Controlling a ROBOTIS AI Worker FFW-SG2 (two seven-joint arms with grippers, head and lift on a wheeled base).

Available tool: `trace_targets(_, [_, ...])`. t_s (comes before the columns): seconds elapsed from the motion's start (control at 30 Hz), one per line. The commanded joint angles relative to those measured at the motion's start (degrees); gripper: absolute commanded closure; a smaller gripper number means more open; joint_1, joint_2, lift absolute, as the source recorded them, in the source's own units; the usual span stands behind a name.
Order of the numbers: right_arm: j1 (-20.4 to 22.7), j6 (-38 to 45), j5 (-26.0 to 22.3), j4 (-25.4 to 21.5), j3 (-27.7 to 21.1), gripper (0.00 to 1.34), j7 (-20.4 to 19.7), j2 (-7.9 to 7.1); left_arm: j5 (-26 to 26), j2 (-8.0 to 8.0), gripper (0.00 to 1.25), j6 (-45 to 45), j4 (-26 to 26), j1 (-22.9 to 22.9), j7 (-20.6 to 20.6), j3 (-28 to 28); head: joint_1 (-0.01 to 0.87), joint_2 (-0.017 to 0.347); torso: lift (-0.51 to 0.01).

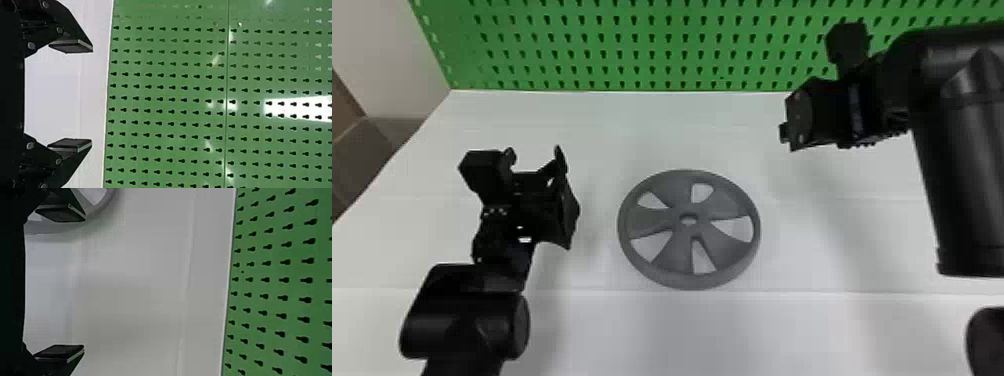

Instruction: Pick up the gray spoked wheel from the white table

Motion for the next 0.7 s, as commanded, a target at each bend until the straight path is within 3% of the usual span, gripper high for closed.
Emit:
trace_targets(0.0, [-2.05, 3.29, -0.65, 4.24, 0.76, 0.12, 0.00, -0.49, -0.33, 0.00, 0.41, 0.04, 0.00, 0.08, 0.00, 0.00, 0.782, 0.057, -0.097])
trace_targets(0.67, [-7.68, 5.22, -6.63, 19.35, 5.68, 0.12, 0.00, -2.86, -1.03, 1.49, 0.41, 0.74, 0.00, -0.88, 0.00, -2.20, 0.782, 0.057, -0.097])
